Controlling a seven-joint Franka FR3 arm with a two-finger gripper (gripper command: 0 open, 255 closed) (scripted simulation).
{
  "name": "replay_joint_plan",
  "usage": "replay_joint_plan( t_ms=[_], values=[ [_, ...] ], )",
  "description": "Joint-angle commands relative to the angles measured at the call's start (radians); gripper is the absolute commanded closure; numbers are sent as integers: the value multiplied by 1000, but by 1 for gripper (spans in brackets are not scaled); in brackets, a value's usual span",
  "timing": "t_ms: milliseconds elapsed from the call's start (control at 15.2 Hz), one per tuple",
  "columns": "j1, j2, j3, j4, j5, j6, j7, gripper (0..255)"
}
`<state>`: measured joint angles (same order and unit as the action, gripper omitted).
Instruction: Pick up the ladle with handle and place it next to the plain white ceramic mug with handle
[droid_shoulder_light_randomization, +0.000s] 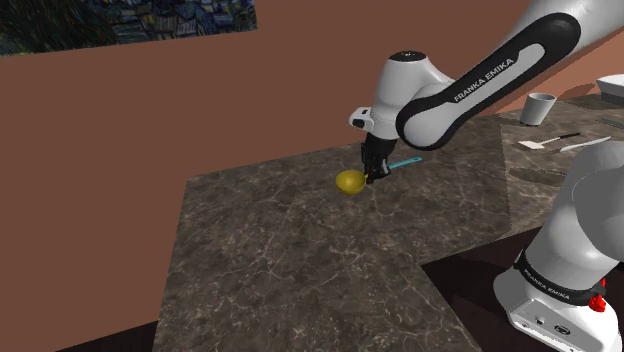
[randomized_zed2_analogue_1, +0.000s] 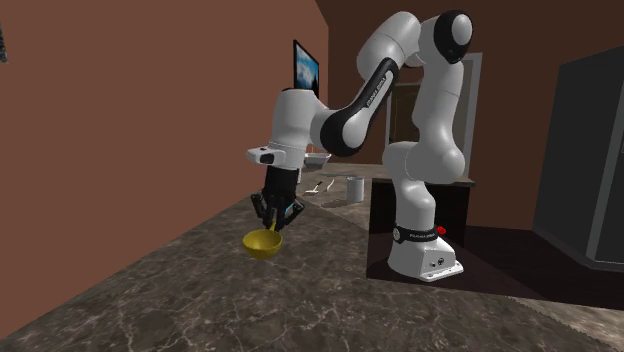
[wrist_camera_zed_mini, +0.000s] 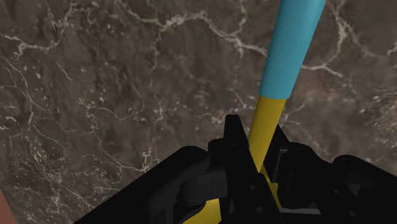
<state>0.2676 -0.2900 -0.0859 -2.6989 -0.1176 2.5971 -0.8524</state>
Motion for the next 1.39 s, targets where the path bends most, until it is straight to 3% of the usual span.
replay_joint_plan(
  t_ms=[0,990,1320],
  values=[
    [2,-24,2,11,2,-36,-1,255],
    [7,-153,7,112,16,-265,-14,255],
    [-49,-303,-69,0,-21,-297,-114,255]
  ],
)
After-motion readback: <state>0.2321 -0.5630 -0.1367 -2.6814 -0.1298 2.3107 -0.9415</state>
